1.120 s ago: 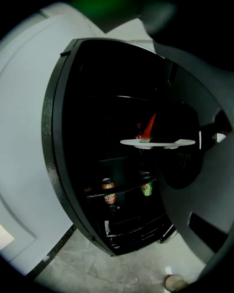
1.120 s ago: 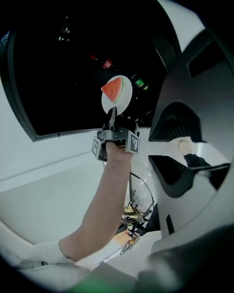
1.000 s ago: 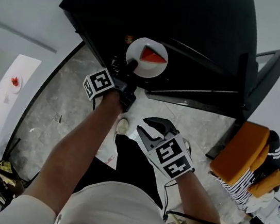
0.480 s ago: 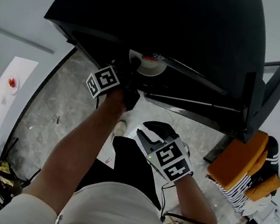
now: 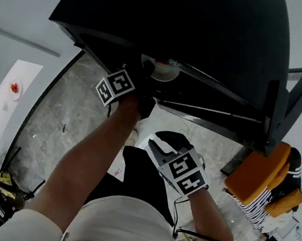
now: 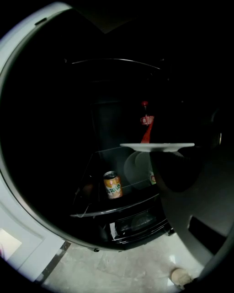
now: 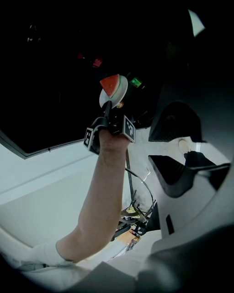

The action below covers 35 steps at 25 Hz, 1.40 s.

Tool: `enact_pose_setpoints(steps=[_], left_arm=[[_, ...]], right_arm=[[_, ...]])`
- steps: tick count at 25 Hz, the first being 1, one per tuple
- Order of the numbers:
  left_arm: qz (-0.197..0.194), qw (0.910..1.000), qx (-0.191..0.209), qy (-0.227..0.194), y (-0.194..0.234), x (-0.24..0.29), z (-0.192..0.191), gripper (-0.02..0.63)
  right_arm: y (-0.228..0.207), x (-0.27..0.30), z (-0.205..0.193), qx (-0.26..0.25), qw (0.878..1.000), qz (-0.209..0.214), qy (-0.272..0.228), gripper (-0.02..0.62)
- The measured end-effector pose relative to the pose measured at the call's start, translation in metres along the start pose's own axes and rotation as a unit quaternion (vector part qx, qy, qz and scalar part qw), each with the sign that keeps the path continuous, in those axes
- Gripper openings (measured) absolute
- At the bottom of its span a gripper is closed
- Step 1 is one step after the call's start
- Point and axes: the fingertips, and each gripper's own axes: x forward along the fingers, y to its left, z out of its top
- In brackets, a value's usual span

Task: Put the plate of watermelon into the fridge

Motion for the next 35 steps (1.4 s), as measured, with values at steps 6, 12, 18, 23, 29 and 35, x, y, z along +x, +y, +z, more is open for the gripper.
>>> enact_pose_setpoints(steps=[6,12,18,23,29,35], left_arm=[[0.037,0.9982,0.046,0.011,-0.006,0.000,-0.004,0.176],[0.093,0.9793,0.178,0.027,-0.011,0.001,-0.005,0.303],[0.117,0.9411,0.314,0.046,-0.007,0.001,-0.011,0.346],[0.128,0.9017,0.408,0.066,-0.003,0.001,-0.017,0.360],[0.141,0.8414,0.514,0.088,0.006,0.000,-0.024,0.376],[0.148,0.8180,0.548,0.095,0.005,0.003,-0.021,0.387]], right_arm=[[0.000,-0.001,-0.002,0.005,1.000,0.001,0.000,0.103],[0.003,-0.003,-0.003,0.006,1.000,0.005,0.001,0.103],[0.004,-0.003,-0.010,0.013,1.000,0.005,0.006,0.103],[0.005,-0.003,-0.015,0.016,1.000,0.006,0.010,0.103],[0.004,-0.003,-0.016,0.018,1.000,0.008,0.009,0.103],[0.003,-0.003,-0.020,0.018,1.000,0.005,0.013,0.103]])
